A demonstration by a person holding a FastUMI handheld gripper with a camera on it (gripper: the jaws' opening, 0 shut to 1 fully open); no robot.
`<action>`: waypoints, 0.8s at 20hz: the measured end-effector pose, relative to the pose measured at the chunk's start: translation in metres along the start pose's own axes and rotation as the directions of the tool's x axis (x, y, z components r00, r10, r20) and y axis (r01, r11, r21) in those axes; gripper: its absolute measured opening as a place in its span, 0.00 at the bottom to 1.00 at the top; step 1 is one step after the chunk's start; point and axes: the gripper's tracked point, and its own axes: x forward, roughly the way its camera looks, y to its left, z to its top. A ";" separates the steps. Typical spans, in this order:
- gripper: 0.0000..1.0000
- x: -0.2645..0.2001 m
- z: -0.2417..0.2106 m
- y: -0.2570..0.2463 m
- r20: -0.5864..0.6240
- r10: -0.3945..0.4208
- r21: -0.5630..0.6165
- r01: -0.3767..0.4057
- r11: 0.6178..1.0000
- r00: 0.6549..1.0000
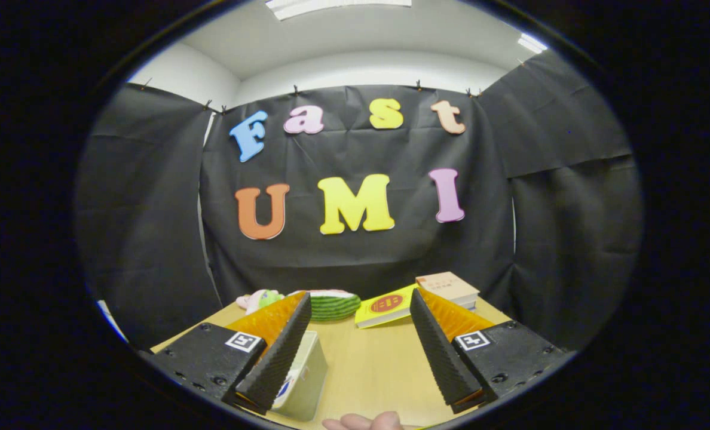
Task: Open the storage box then place both shoes into the box .Put the left shoe in first, then the right shoe, with the right side of both shoes facing outward in a uniform manner.
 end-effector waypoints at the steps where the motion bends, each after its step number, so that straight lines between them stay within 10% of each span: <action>1: 1.00 -0.005 0.003 -0.002 0.022 -0.006 -0.004 0.006 1.000 1.000; 16: 1.00 -0.026 -0.037 -0.003 -0.003 0.008 -0.034 -0.008 0.999 1.000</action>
